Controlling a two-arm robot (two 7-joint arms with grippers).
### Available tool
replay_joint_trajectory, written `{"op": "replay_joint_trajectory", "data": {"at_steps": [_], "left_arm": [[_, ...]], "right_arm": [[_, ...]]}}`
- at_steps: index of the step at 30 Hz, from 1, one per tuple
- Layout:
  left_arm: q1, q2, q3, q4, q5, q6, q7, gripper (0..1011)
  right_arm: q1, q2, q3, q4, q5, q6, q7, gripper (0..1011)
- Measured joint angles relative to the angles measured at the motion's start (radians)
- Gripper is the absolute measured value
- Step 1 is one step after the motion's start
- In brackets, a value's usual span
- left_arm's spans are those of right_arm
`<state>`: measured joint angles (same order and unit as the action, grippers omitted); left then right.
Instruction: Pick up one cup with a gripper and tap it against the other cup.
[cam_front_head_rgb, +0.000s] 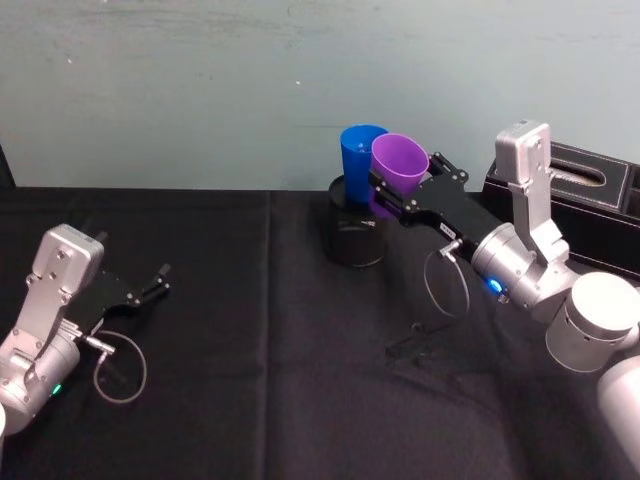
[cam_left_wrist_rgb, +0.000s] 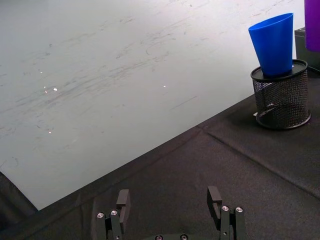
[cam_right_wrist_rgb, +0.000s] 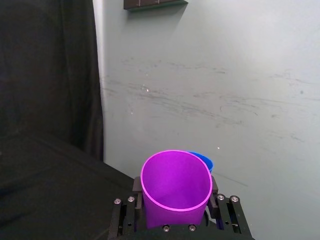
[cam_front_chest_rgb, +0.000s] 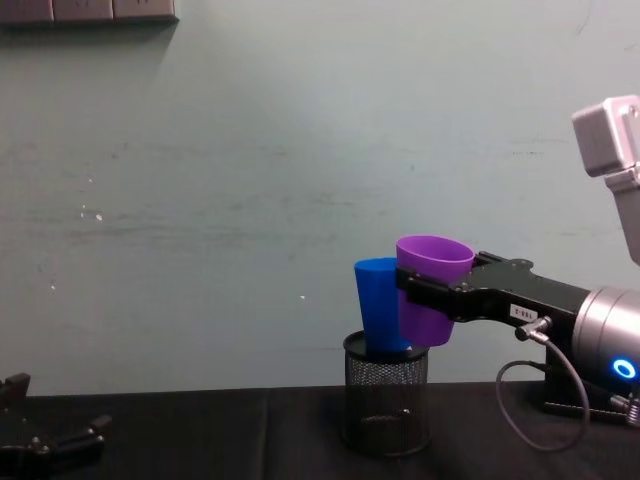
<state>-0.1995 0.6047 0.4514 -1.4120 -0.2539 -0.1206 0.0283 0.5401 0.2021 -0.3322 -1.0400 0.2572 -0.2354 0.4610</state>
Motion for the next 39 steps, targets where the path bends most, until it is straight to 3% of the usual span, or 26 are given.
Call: {"op": "replay_joint_trajectory", "data": {"at_steps": [11,39], "left_arm": [[0.000,0.000,0.000,0.000,0.000,0.000,0.000,1011],[0.000,0.000,0.000,0.000,0.000,0.000,0.000,1011]], "right_arm": [[0.044,-0.011,-0.005,0.069,0.014,-0.024,0.037,726],[0.098,-0.025,-0.019,0.148,0.010,-0.064,0.063,726]]}}
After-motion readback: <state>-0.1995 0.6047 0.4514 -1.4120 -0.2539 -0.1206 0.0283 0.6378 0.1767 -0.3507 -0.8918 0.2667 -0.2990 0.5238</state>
